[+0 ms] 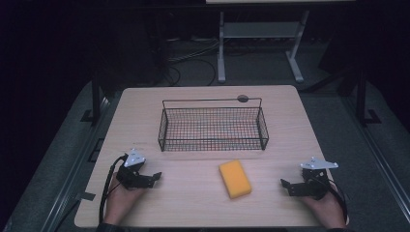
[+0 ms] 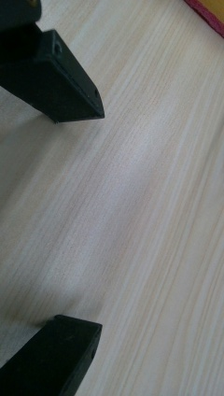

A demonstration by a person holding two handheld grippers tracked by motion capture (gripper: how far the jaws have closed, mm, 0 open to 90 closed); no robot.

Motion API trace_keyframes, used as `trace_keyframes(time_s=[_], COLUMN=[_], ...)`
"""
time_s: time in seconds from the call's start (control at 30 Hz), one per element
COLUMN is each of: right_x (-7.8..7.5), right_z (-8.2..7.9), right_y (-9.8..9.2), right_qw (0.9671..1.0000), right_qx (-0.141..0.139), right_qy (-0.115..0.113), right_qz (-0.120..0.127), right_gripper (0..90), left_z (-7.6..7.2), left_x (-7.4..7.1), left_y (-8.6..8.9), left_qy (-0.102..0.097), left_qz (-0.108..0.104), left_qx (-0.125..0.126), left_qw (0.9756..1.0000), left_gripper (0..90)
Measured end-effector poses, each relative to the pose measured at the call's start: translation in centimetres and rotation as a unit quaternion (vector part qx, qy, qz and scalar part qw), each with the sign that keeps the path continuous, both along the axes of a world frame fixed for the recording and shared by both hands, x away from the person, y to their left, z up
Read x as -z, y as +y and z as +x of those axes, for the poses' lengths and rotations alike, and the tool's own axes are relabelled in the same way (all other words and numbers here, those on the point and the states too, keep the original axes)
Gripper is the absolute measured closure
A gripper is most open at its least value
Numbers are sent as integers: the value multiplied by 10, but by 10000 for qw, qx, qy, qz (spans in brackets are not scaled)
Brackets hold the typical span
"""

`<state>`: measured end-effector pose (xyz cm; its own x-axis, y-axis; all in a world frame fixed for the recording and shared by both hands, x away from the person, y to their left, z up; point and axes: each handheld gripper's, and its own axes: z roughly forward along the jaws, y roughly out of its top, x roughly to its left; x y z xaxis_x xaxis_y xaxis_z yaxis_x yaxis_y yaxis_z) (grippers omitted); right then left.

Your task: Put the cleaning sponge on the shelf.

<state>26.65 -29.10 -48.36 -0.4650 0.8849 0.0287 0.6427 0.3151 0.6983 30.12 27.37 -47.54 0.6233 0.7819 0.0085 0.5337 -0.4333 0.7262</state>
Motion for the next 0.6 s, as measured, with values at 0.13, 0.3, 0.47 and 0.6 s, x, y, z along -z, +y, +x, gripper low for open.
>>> trace_keyframes(time_s=[0.13, 0.3, 0.47, 0.6], right_x=[0, -1, -9, -15], right_z=[0, 1, 0, -4], right_y=[0, 1, 3, 7], right_qw=[10000, 10000, 9999, 9998], right_qx=[-1, 22, -49, -153], right_qy=[0, 51, 108, 89], right_qz=[0, -24, 72, 85], right_gripper=[2, 10, 144, 242], left_z=[0, 0, 0, 0], left_x=[0, 0, 0, 0], left_y=[0, 0, 0, 0], left_qy=[-1, -5, -4, -3], left_qz=[-1, -5, -4, -2], left_qx=[1, -5, -5, -5], left_qw=[10000, 10000, 10000, 10000], left_gripper=[129, 131, 131, 130])
